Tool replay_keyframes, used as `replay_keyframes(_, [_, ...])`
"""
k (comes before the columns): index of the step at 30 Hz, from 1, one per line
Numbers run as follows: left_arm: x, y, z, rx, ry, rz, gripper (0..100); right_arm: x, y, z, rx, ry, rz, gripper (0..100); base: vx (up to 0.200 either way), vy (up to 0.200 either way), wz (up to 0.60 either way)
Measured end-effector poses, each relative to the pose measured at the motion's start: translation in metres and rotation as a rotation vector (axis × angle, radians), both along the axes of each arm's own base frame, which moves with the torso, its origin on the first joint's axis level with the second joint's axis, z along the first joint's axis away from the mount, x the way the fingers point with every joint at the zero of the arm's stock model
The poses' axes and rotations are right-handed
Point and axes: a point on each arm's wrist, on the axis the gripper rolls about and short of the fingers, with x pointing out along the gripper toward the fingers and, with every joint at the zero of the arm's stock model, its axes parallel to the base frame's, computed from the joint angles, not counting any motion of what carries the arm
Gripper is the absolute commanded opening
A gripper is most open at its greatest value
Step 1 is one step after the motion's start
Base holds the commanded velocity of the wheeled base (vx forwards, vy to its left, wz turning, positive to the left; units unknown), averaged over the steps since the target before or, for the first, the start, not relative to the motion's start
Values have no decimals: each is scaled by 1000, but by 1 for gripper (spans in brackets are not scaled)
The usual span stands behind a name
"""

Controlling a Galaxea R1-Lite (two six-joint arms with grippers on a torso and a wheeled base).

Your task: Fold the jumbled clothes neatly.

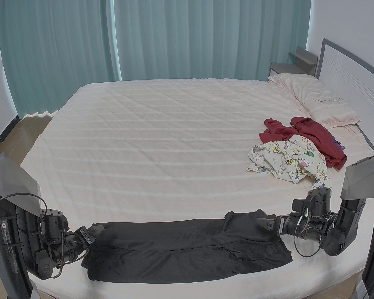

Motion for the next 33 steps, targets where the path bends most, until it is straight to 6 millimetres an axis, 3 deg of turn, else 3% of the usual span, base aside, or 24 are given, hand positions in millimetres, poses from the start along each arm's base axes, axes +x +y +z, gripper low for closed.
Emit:
replay_keyframes(8, [0, -2, 0, 4, 0, -6, 100, 17, 44, 1, 18, -56, 71, 100, 0, 0, 0])
replay_keyframes(11, [0, -2, 0, 3, 1, -4, 100, 21, 65, -3, 61, -16, 84, 100, -200, 0, 0])
replay_keyframes(21, [1, 7, 5, -6, -22, 30, 100, 34, 130, -3, 221, 91, 94, 100, 0, 0, 0])
replay_keyframes(33, [1, 11, 7, -8, -31, 44, 100, 65, 164, -34, 202, 74, 59, 100, 0, 0, 0])
